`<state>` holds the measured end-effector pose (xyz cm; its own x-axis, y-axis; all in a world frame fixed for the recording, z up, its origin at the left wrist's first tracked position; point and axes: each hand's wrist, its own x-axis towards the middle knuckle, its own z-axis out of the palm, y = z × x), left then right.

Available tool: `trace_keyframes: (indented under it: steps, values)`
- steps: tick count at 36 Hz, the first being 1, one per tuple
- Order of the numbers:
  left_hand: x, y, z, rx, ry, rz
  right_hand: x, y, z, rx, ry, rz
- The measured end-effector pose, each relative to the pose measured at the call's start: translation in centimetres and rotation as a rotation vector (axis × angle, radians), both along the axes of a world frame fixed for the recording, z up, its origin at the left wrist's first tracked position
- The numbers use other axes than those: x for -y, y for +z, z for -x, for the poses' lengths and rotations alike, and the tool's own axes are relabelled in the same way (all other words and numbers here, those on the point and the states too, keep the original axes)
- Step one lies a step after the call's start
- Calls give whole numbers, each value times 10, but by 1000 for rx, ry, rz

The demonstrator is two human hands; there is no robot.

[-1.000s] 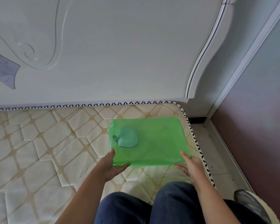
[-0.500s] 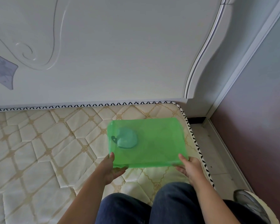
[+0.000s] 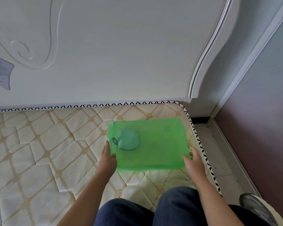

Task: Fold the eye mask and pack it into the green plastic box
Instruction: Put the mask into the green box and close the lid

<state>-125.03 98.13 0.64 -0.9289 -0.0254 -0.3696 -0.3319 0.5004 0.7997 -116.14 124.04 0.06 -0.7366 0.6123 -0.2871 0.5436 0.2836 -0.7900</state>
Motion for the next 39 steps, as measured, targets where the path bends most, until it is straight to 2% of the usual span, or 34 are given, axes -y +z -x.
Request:
trace_keyframes:
  steps: [8,13,17,24,30,39]
  values:
    - [-4,-9,13,3,-10,-16,-4,0,27,88,150,-295]
    - [-9,-10,20,-30,24,16,-13,-1,42,115,179,-355]
    - [-8,-15,27,-18,41,4,-19,0,55,103,183,-307]
    - [-3,-9,46,75,49,-221,-25,2,72,99,176,-157]
    - [-6,-4,60,144,29,-321,-30,1,82,82,189,-20]
    - [-8,-4,57,143,13,-481,-33,2,85,80,218,145]
